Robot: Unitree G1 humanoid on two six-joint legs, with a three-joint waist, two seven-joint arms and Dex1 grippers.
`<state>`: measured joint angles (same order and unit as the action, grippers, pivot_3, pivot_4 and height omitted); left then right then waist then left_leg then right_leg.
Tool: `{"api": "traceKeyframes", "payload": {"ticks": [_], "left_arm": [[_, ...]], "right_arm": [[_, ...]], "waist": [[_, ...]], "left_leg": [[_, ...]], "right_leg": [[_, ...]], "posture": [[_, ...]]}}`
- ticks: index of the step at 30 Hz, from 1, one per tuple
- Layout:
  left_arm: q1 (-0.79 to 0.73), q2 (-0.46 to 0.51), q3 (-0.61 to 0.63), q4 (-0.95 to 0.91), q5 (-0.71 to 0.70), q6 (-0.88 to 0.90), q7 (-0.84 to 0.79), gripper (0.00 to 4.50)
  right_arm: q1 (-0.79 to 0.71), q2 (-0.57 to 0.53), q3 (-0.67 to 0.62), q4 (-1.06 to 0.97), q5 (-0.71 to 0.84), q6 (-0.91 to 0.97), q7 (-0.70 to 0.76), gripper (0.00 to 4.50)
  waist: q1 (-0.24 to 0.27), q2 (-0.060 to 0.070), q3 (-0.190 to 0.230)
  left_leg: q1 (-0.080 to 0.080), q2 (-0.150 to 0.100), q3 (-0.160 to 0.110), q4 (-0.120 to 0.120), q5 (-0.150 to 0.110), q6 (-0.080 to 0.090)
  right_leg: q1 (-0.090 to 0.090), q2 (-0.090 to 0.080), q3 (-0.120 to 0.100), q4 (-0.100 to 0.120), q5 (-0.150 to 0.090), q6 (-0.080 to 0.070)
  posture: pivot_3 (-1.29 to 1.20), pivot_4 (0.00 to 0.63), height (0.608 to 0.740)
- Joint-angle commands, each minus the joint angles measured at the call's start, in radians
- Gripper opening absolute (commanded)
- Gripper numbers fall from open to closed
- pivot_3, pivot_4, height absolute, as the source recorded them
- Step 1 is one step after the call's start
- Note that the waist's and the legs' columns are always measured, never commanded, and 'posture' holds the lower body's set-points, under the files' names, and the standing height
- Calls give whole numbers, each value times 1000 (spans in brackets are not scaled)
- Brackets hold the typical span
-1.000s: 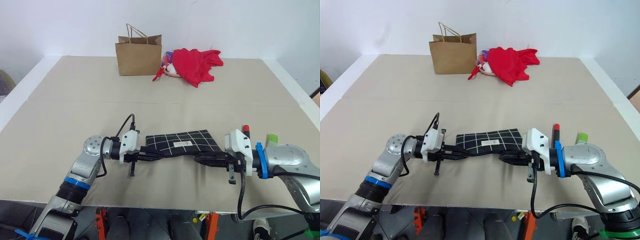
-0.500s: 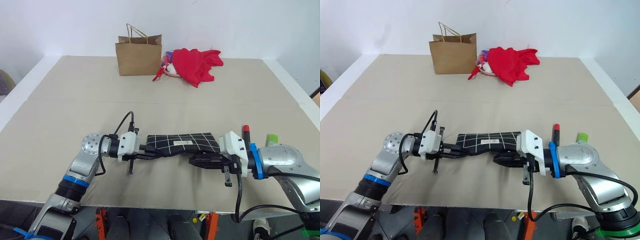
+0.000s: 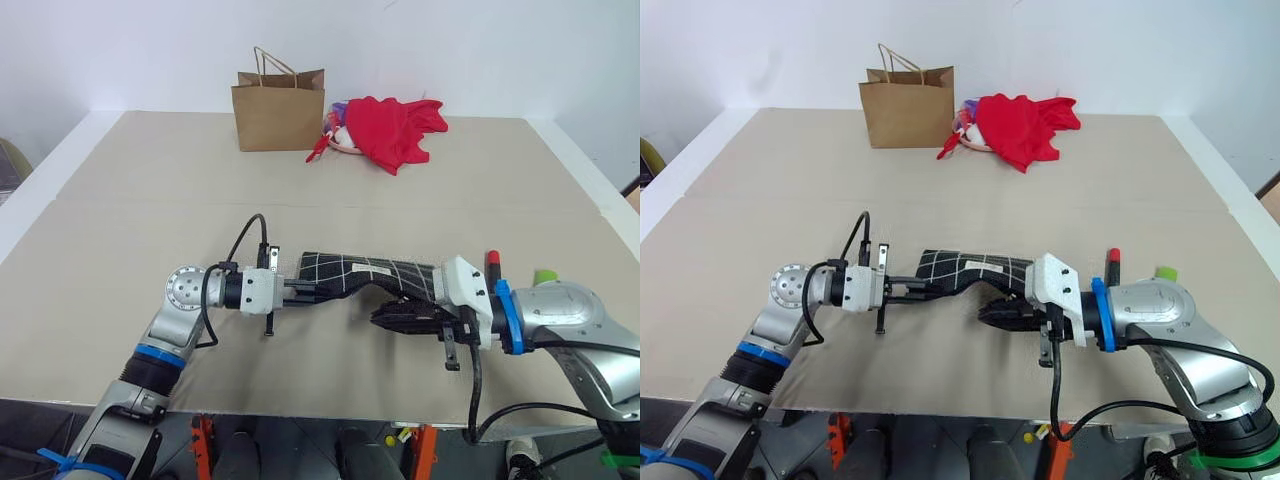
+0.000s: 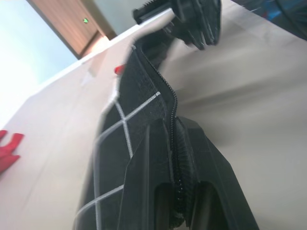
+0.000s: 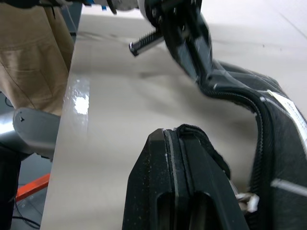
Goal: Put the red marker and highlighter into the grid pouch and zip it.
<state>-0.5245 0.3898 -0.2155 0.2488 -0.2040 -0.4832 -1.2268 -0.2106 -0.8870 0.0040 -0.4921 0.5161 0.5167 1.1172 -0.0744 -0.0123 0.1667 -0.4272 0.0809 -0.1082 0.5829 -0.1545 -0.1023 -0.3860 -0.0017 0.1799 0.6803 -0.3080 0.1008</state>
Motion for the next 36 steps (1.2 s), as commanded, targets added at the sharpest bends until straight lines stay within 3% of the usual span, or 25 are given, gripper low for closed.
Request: {"api": "traceKeyframes", "payload": {"ticks": [1, 18, 36], "left_arm": [[-29, -1, 26, -11, -11, -27, 30, 0], [-17, 18, 9, 5, -17, -43, 27, 0], [13, 14, -20, -31, -19, -11, 19, 0]], "right_arm": [[18, -14, 2, 16, -24, -43, 20, 22], [27, -23, -67, 93, -32, -103, 47, 22], [-66, 9, -9, 52, -10, -56, 27, 22]], "waist": [[0, 0, 0], [0, 0, 0], [-1, 0, 0]], "left_leg": [[0, 0, 0, 0, 0, 0], [0, 0, 0, 0, 0, 0], [0, 0, 0, 0, 0, 0]], "right_leg": [[0, 0, 0, 0, 0, 0], [0, 0, 0, 0, 0, 0], [0, 0, 0, 0, 0, 0]], "posture": [[0, 150, 740], [0, 150, 740], [0, 150, 740]]}}
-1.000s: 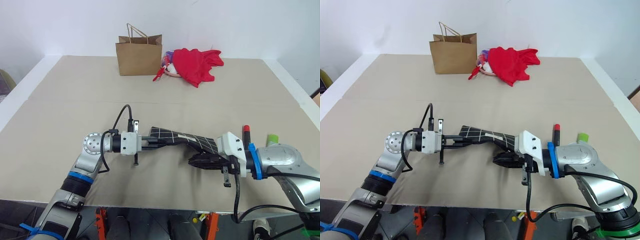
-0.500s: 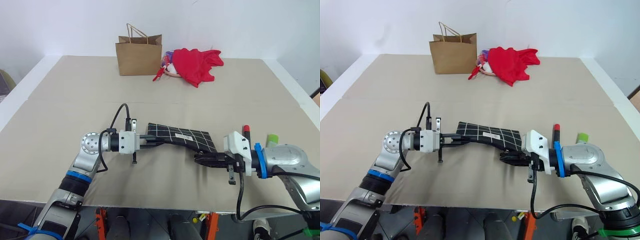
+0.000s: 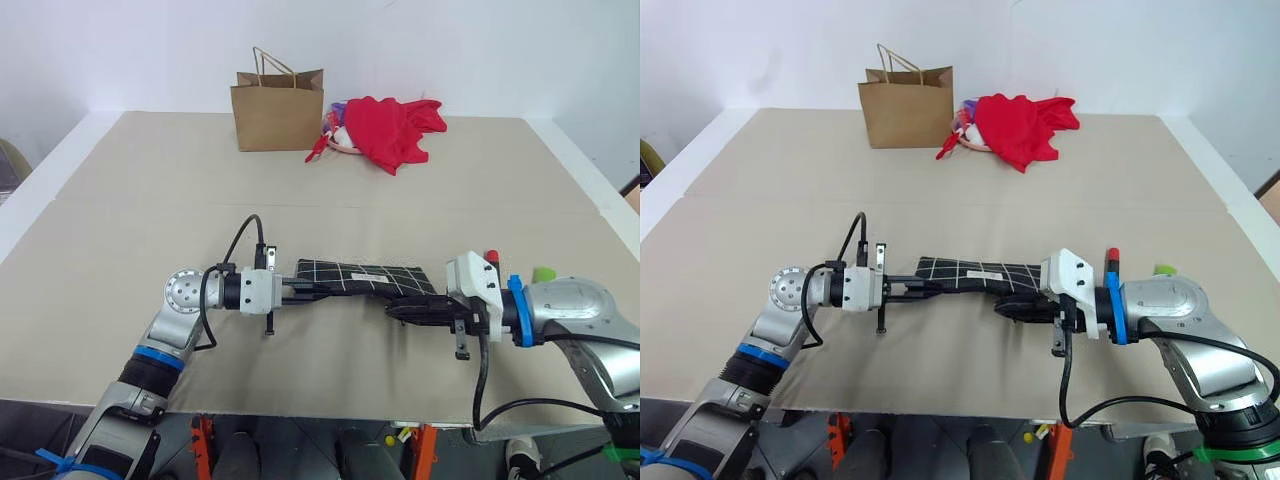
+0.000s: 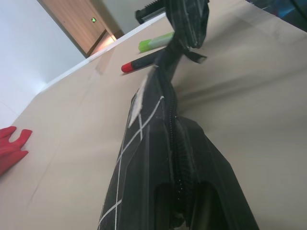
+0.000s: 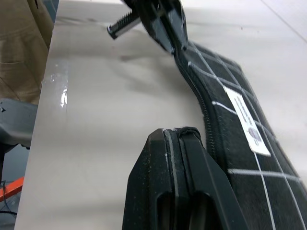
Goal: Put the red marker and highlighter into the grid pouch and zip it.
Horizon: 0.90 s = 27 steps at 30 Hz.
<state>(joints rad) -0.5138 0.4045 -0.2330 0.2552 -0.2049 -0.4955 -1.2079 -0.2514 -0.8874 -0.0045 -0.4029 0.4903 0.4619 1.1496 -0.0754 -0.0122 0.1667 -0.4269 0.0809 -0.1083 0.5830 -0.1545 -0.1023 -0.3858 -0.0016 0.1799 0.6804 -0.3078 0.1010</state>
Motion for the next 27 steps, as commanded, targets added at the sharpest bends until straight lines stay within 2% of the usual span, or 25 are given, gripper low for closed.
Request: {"api": "traceKeyframes", "payload": {"ticks": [1, 7, 12, 19, 27], "left_arm": [[3, -1, -2, -38, -18, 2, 0, 0], [1, -3, 8, -40, -24, 11, 11, 0], [2, 0, 21, -41, -28, 21, 26, 0], [18, 19, 13, -41, -21, 3, 10, 0], [-2, 8, 23, -25, -25, 16, 28, 0]], "right_arm": [[-31, 13, 6, -36, 14, -1, -6, 22], [-51, 18, 25, -16, -12, -18, 0, 22], [-24, -3, -7, 15, -26, -47, 17, 22], [9, -15, -124, 66, 57, -38, 32, 22], [25, -29, -134, 50, 79, -13, 24, 22]], "waist": [[0, 0, 0], [0, 0, 0], [1, 0, 0], [0, 0, 0], [0, 0, 0]], "left_leg": [[0, 0, 0, 0, 0, 0], [0, 0, 0, 0, 0, 0], [0, 0, 0, 0, 0, 0], [0, 0, 0, 0, 0, 0], [0, 0, 0, 0, 0, 0]], "right_leg": [[0, 0, 0, 0, 0, 0], [0, 0, 0, 0, 0, 0], [0, 0, 0, 0, 0, 0], [0, 0, 0, 0, 0, 0], [1, 0, 0, 0, 0, 0]], "posture": [[0, 150, 740], [0, 150, 740], [0, 150, 740], [0, 150, 740], [0, 150, 740]]}}
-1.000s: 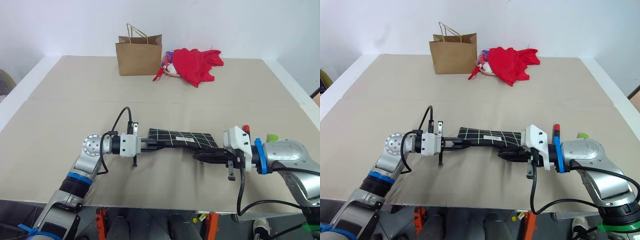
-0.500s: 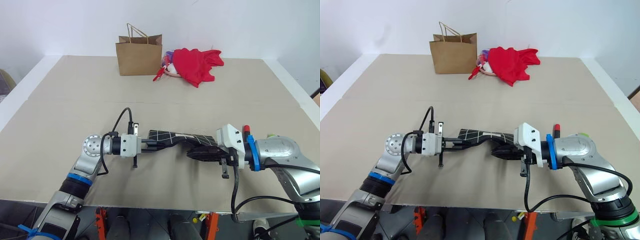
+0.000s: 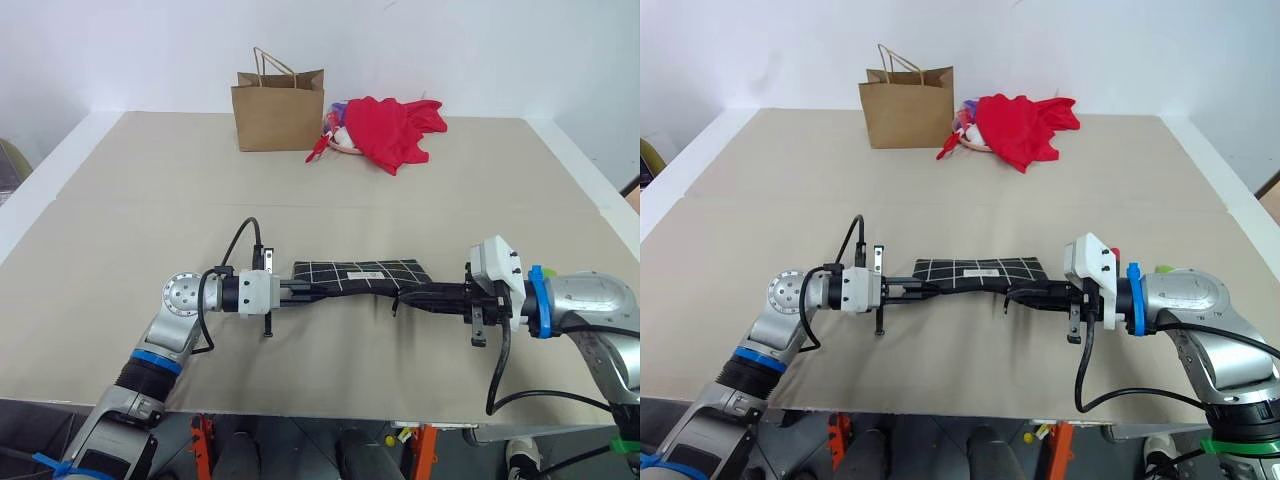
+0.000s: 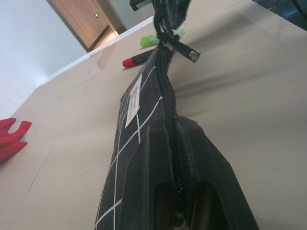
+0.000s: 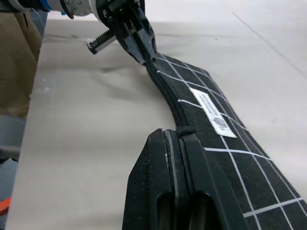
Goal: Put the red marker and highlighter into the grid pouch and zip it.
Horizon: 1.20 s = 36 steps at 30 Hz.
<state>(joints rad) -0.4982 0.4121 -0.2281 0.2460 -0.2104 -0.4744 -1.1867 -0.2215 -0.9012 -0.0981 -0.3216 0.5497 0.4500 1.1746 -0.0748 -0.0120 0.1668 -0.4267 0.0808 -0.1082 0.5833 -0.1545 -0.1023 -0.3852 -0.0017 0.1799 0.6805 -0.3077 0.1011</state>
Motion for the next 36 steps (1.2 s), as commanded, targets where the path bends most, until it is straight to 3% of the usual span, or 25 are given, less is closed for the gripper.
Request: {"api": "traceKeyframes", "payload": {"ticks": [1, 20, 29, 36], "left_arm": [[-16, 0, 17, -19, -20, -5, 6, 0], [-14, -16, 0, -28, -16, -4, 3, 0], [-7, 37, 36, -16, -42, 16, -19, 0], [-10, 61, 48, 2, -55, 32, -41, 0]], "right_arm": [[-5, -14, -39, -35, 21, -1, -1, 22], [-130, 101, 156, -86, -30, 26, -60, 22], [128, -29, -47, -78, -40, -37, -12, 22], [287, -54, -211, -89, -28, -41, -19, 22]], "waist": [[0, 0, 0], [0, 0, 0], [6, 0, 1], [2, 1, 1]], "left_leg": [[0, 0, 0, 0, 0, 0], [0, 0, 0, 0, 0, 0], [-1, 0, 0, 0, 0, 0], [1, 0, 0, 0, 0, 0]], "right_leg": [[0, 0, 0, 0, 0, 0], [0, 0, 0, 0, 0, 0], [0, -1, 0, 0, -1, 1], [2, -1, -1, 0, -1, 1]], "posture": [[0, 150, 740], [0, 150, 740], [0, 150, 740], [0, 150, 740]]}}
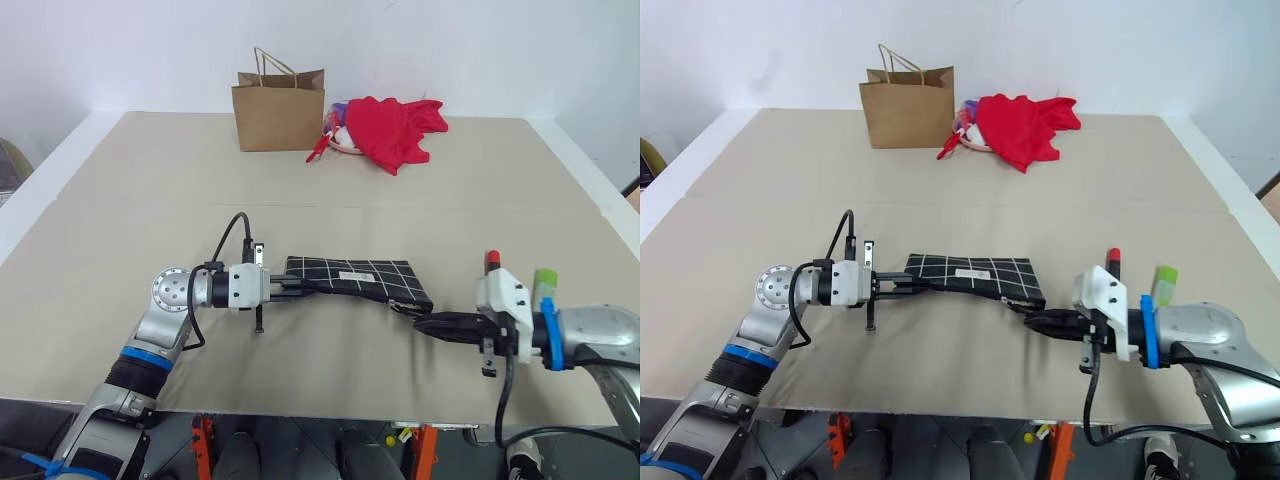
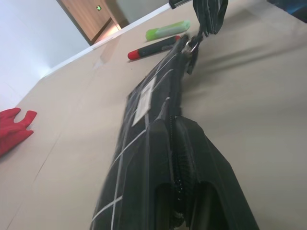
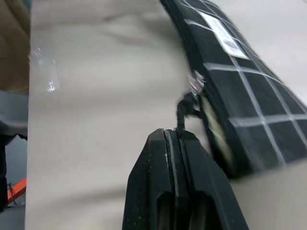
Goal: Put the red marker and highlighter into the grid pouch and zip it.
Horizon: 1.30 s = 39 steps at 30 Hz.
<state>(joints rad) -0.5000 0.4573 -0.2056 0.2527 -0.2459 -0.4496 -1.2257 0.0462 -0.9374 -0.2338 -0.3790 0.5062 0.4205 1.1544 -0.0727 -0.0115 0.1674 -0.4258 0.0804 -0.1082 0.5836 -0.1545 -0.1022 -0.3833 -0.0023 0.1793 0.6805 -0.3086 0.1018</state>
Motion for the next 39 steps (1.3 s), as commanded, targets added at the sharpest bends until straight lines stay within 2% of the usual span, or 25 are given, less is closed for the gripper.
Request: {"api": "traceKeyframes", "payload": {"ticks": [1, 10, 11, 13, 14, 15, 16, 17, 18, 19, 20, 22, 23, 24, 32, 39], "left_arm": [[-9, 16, 26, -4, -20, 8, -4, 0], [-1, 13, 19, -25, -29, 59, -9, 0], [0, 14, 16, -30, -32, 70, -12, 0], [4, 14, 13, -47, -50, 119, -21, 804], [6, 14, 14, -62, -69, 162, -23, 859], [13, 25, 16, -94, -105, 244, -30, 1267], [18, 33, 17, -117, -130, 302, -36, 1499], [24, 42, 24, -144, -154, 360, -35, 2219], [30, 49, 31, -168, -174, 408, -31, 2361], [42, 64, 42, -202, -204, 471, -26, 2869], [55, 78, 54, -233, -226, 519, -18, 3036], [75, 94, 90, -276, -254, 588, 20, 3961], [80, 97, 104, -287, -258, 604, 39, 4336], [87, 102, 121, -288, -254, 610, 55, 4425], [49, 105, 221, -160, -183, 581, 181, 4425], [41, 102, 192, -98, -107, 428, 128, 4425]], "right_arm": [[31, -17, -87, -33, 16, -14, -2, 22], [57, -5, -112, -33, 41, -18, 9, 22], [52, -1, -108, -35, 54, -7, 5, 323], [39, 4, -99, -46, 98, 36, -3, 995], [34, 5, -94, -54, 119, 54, -3, 1149], [25, 18, -99, -67, 161, 86, -21, 1620], [16, 34, -108, -76, 203, 115, -42, 1860], [10, 45, -116, -83, 233, 140, -59, 2630], [6, 54, -124, -88, 255, 158, -76, 2803], [-2, 70, -138, -88, 274, 172, -105, 3315], [-7, 83, -150, -86, 289, 183, -132, 3531], [-13, 96, -167, -81, 293, 191, -172, 4447], [-15, 97, -170, -80, 290, 194, -185, 4500], [-19, 100, -175, -75, 291, 192, -194, 4500], [-24, 102, -189, -41, 233, 135, -239, 4500], [-77, 164, -124, -8, 173, 69, -294, 4500]], "waist": [[0, 0, 0], [-1, 0, 0], [-1, 0, 0], [-1, 0, 0], [-1, 0, 0], [-1, 0, 0], [-3, 0, 0], [-3, 0, 0], [-3, 0, 0], [-2, 0, 0], [-3, -1, 0], [-3, 0, 1], [-3, 0, 1], [-2, 0, 1], [-2, 0, 1], [-4, 0, 1]], "left_leg": [[0, 0, 0, 0, 0, 0], [0, 0, 0, 1, 0, 0], [0, 0, 0, 1, 0, 0], [0, 0, 0, 1, 0, 0], [0, 0, 0, 1, 0, 0], [0, 0, 0, 1, 0, 0], [0, 0, 0, 1, 0, 0], [0, 0, 0, 1, 0, 0], [0, 0, 0, 1, 0, 0], [0, 0, 0, 1, 0, 0], [0, 0, 0, 1, 0, 0], [0, 0, 0, 1, 0, 0], [0, 0, 0, 0, 0, 0], [0, 0, 0, 0, 0, 0], [1, 0, 0, 1, 0, 0], [1, 0, 0, -1, 0, 0]], "right_leg": [[0, 0, 0, 0, 0, 0], [1, 0, 0, 0, 0, 0], [1, 0, 0, 0, 0, 0], [1, 0, 0, 0, 0, 0], [1, 0, 0, 0, 0, 0], [1, 0, 0, 0, 0, 0], [1, 0, 0, 0, 0, 0], [1, 0, 0, 0, 0, 0], [1, 0, 0, 0, 0, 0], [1, 0, 0, 0, 0, 0], [1, 0, 0, 0, 0, 0], [1, 0, 0, 0, 0, 0], [1, 0, 0, 0, 0, 0], [1, 0, 0, 0, 0, 0], [1, 0, 0, 0, 0, -1], [1, 0, 0, 0, -1, -1]], "posture": [[0, 150, 740], [0, 150, 740], [0, 150, 740], [0, 150, 740], [0, 150, 740], [0, 150, 740], [0, 150, 740], [0, 150, 740], [0, 150, 740], [0, 150, 740], [0, 150, 740], [0, 150, 740], [0, 150, 740], [0, 150, 740], [0, 150, 740], [0, 150, 740]]}}
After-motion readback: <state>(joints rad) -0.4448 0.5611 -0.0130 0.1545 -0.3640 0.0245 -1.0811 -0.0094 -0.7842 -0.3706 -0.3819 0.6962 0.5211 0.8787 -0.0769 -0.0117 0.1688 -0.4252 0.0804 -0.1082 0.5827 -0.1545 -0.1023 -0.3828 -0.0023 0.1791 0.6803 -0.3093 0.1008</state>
